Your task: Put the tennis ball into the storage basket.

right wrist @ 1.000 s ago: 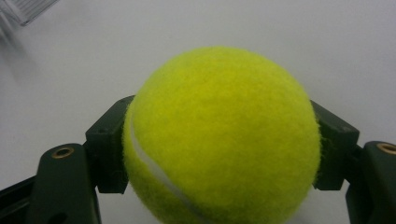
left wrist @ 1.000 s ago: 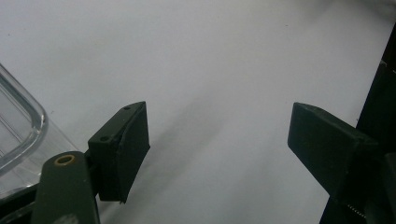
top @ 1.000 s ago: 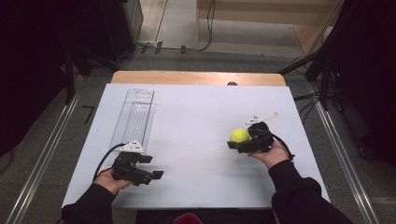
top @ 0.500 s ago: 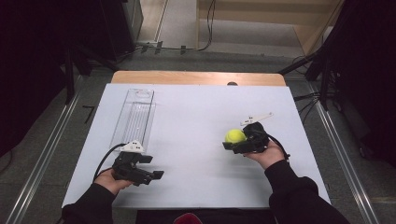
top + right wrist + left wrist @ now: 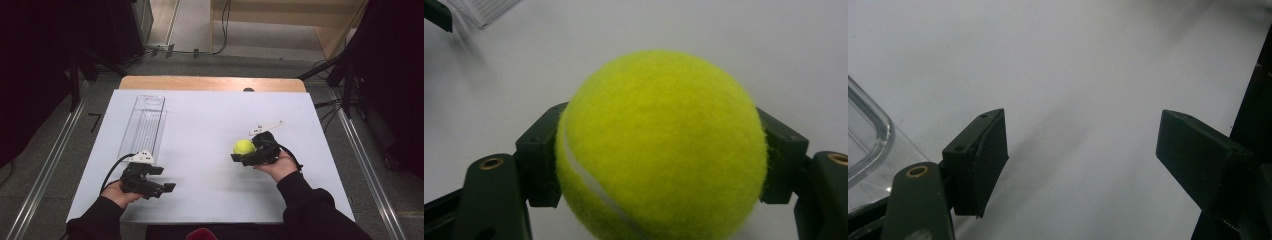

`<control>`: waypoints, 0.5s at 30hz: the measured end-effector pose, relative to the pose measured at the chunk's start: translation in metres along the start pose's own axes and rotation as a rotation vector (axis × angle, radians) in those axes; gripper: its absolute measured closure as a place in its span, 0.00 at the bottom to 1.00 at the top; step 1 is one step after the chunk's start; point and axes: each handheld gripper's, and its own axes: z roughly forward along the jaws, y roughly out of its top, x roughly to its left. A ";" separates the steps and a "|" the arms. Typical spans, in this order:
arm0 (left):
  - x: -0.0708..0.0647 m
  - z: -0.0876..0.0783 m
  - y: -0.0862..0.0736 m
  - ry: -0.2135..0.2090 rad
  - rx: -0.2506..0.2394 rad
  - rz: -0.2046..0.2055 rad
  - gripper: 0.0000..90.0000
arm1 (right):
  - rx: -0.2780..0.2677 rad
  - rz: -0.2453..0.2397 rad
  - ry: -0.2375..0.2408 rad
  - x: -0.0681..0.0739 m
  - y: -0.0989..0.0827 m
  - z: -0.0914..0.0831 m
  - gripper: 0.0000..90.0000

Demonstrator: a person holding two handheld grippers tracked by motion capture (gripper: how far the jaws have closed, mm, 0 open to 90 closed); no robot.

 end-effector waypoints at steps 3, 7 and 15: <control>0.000 0.000 0.000 0.000 0.000 0.000 0.23 | 0.004 -0.007 0.004 0.003 0.002 0.003 0.25; 0.000 0.001 0.000 -0.003 -0.001 0.002 0.23 | 0.007 -0.008 0.008 0.005 0.004 0.006 0.25; 0.000 0.001 0.000 -0.002 0.000 0.000 0.23 | 0.002 -0.019 0.026 0.012 0.011 0.012 0.25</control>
